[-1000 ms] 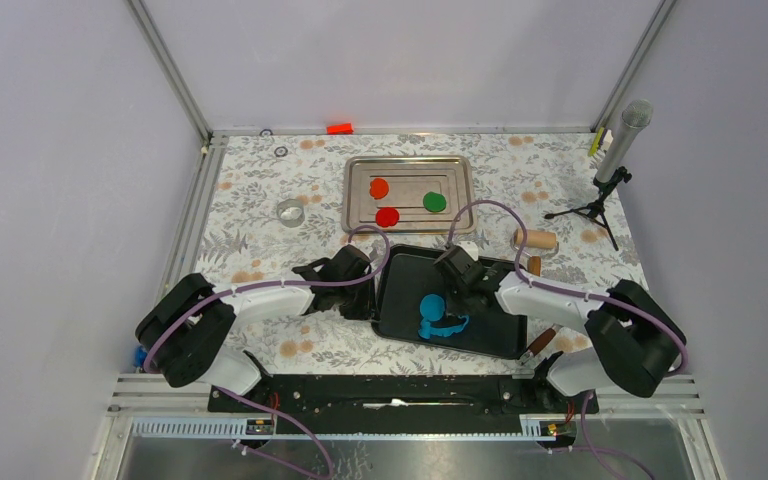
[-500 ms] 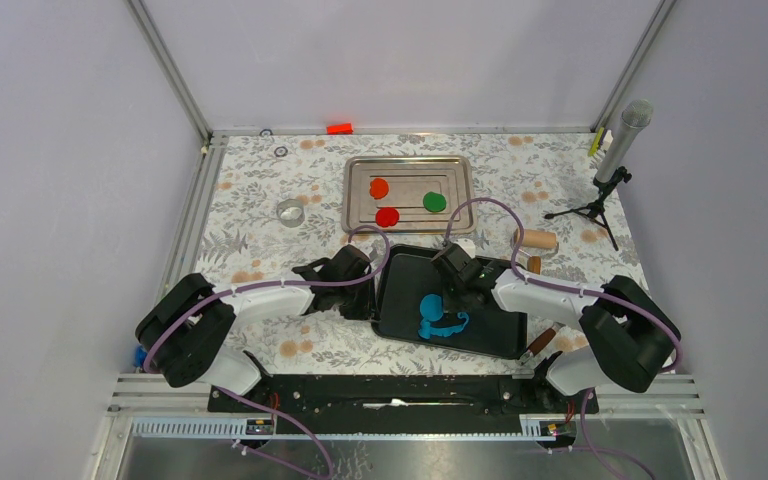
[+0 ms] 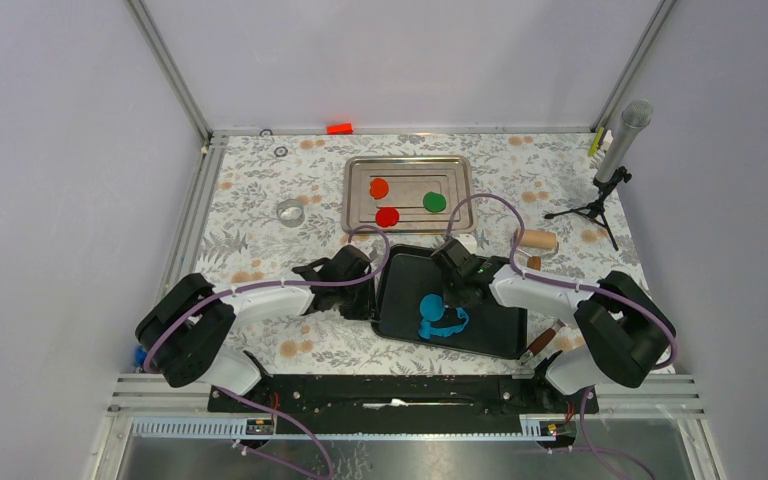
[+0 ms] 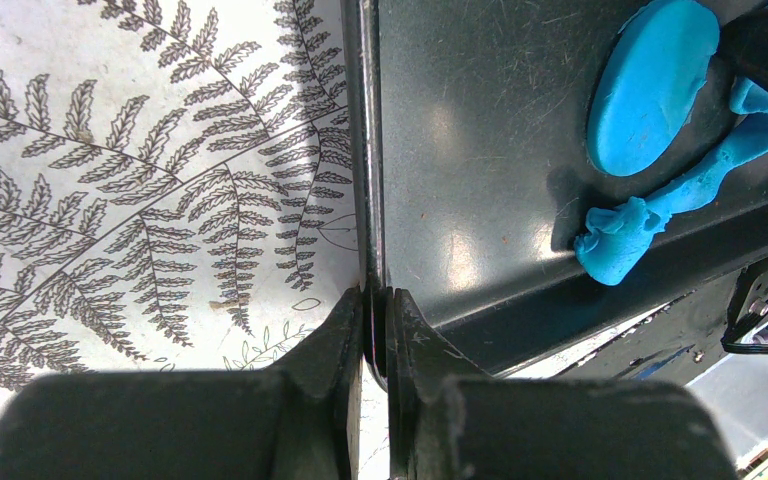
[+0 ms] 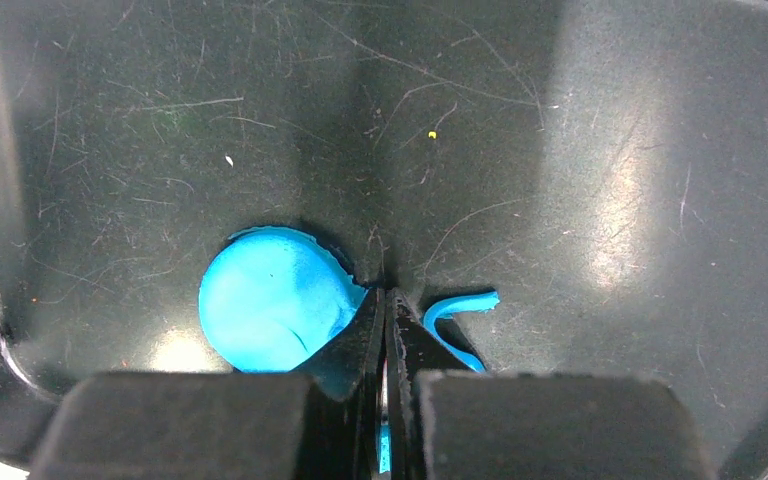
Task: Roll out the dumpling wrappers from the dough
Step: Remove the dumpling wrapper from the work surface.
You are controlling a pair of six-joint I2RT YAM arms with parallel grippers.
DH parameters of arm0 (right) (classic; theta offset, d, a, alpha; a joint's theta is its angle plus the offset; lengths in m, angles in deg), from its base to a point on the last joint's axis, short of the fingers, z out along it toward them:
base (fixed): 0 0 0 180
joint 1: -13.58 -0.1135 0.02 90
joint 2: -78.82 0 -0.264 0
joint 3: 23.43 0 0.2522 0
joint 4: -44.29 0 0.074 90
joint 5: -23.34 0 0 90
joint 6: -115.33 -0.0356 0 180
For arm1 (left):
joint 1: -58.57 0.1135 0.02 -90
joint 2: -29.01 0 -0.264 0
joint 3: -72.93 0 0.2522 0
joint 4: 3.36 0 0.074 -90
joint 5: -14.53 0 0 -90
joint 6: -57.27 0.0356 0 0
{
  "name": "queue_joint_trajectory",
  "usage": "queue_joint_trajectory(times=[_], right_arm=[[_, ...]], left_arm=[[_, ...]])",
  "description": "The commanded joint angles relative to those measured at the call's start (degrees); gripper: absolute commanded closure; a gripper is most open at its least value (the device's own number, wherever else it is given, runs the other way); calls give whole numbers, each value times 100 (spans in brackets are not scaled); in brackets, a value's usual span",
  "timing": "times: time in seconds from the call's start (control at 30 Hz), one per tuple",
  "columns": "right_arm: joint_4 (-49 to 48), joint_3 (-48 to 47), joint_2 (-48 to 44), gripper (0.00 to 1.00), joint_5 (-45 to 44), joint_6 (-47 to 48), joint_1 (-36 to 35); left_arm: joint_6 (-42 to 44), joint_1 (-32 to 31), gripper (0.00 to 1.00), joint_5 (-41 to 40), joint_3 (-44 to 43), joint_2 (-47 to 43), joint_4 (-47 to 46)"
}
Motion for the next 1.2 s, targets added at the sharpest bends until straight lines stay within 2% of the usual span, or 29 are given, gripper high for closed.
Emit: queue_joint_trajectory(times=[0.0,0.63,0.9,1.17], right_arm=[[-14,-152,123,100,-184,94,55],[-126,-131,-115,100,48,28,445],[-43,473,-917,100,532,-109,447],[-308,782,-920,100,822,-126,449]], left_arm=[[310,-49,100,-200,278,214,638],[344,-49,100,-177,264,228,638],[338,-46,100,-151,275,303,570],[372,-48,100,-128,192,374,594]])
